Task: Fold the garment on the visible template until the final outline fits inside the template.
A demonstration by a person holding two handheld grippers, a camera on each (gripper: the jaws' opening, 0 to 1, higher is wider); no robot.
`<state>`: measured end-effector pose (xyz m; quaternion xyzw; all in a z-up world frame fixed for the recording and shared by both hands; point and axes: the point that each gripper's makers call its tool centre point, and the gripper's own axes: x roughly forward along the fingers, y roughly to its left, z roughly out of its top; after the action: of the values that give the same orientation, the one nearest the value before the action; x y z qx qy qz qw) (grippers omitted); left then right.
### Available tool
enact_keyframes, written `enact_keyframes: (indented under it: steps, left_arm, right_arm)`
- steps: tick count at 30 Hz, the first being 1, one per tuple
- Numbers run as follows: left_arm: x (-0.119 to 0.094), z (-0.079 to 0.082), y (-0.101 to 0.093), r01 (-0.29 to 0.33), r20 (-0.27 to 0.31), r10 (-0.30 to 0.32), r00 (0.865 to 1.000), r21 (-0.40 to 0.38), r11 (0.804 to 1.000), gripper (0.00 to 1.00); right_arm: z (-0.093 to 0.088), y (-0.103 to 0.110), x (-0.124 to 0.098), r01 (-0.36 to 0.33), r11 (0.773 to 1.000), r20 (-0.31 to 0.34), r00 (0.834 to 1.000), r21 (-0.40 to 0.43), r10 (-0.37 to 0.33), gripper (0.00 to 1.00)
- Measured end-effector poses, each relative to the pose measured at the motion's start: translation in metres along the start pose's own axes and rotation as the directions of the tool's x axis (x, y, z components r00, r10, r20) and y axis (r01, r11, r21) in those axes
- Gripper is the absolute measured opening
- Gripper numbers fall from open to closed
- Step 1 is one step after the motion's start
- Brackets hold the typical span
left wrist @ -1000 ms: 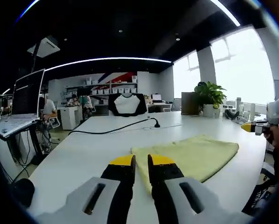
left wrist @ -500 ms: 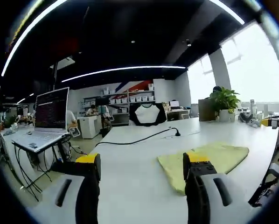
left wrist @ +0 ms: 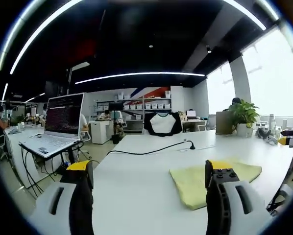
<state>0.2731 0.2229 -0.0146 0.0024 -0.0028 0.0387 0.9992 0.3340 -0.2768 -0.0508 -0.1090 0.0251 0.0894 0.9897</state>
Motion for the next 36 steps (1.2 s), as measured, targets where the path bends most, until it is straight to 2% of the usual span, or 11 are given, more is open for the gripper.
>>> enact_keyframes:
  steps: [3,5,6,8,10,13,17,25,26,31,36]
  left_arm:
    - [0.001,0.006,-0.001,-0.029,0.022,0.029,0.999,0.028,0.999,1.00]
    - [0.001,0.004,-0.003,-0.038,-0.001,0.038,0.999,0.051,0.998,1.00]
    - [0.001,0.005,-0.008,-0.023,0.005,0.022,1.000,0.064,0.998,1.00]
    - [0.001,0.007,-0.013,-0.012,0.010,0.011,1.000,0.069,0.998,1.00]
    - [0.001,0.003,-0.014,-0.005,-0.017,0.007,1.000,0.133,0.991,1.00]
    - [-0.001,0.003,-0.014,0.004,-0.011,-0.003,1.000,0.109,0.994,1.00]
    - [-0.006,0.002,-0.009,0.002,-0.028,0.002,1.000,0.127,0.992,1.00]
    - [-0.005,0.008,0.003,-0.009,0.024,0.008,1.000,0.020,1.000,1.00]
    - [-0.005,0.007,0.004,-0.005,0.021,0.005,1.000,0.021,1.000,1.00]
    - [-0.002,0.004,0.006,-0.001,0.014,0.001,1.000,0.028,1.000,1.00]
    - [-0.005,0.007,0.006,0.012,0.018,-0.013,1.000,0.059,0.998,1.00]
  right_arm:
    - [0.001,-0.009,0.001,0.024,1.000,0.023,0.999,-0.017,-0.024,0.84]
    - [0.005,-0.015,0.001,0.042,0.999,0.046,0.998,-0.027,-0.041,0.97]
    - [0.005,-0.018,0.000,0.053,0.998,0.048,0.998,-0.027,-0.052,0.99]
    - [-0.007,-0.026,-0.005,0.071,0.995,-0.022,0.997,-0.066,-0.072,1.00]
    - [-0.009,-0.031,-0.003,0.075,0.996,-0.017,0.997,-0.053,-0.076,1.00]
    - [-0.018,-0.029,-0.005,0.027,0.999,-0.063,0.998,-0.019,-0.028,1.00]
    - [-0.011,-0.025,-0.009,-0.032,0.995,-0.013,0.999,0.091,0.033,1.00]
    - [-0.010,-0.031,-0.006,-0.013,0.999,-0.008,1.000,-0.035,0.013,1.00]
    - [-0.003,-0.025,-0.005,-0.042,0.992,0.028,0.999,-0.119,0.045,1.00]
    - [-0.001,-0.025,-0.009,-0.051,0.997,0.032,0.998,-0.056,0.053,1.00]
    - [-0.002,-0.031,-0.008,-0.023,0.997,0.034,0.999,-0.071,0.025,1.00]
